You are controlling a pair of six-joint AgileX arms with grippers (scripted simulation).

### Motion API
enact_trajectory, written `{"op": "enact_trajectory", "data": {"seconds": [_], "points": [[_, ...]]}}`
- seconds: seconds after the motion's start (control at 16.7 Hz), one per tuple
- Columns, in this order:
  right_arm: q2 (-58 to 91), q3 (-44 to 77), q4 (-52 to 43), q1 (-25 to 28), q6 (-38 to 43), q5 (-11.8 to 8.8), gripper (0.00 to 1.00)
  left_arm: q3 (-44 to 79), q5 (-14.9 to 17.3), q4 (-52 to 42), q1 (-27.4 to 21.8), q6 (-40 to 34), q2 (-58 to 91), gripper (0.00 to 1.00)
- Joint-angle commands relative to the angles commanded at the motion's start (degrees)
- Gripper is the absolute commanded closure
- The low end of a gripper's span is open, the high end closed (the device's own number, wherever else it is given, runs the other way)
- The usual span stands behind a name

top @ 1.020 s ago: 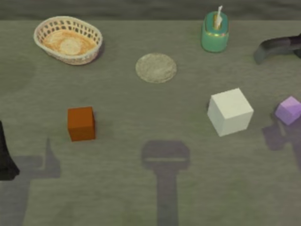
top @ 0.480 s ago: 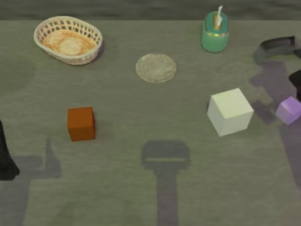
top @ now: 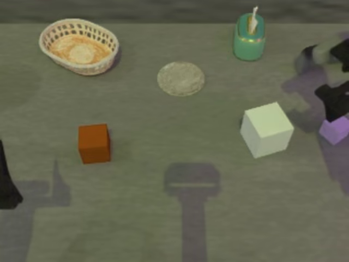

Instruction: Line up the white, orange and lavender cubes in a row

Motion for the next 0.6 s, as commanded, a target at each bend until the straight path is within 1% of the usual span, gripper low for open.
{"op": "enact_trajectory", "data": {"seconds": [0.42, 0.6], "points": [[0.64, 0.32, -0.01, -0.28, -0.15, 0.00, 0.00, 0.00, 0.00, 0.00, 0.00, 0.00, 0.00, 0.00], [2.08, -2.46, 3.99, -0.04, -0.22, -0.01, 0.00, 0.00, 0.00, 0.00, 0.00, 0.00, 0.00, 0.00]]}}
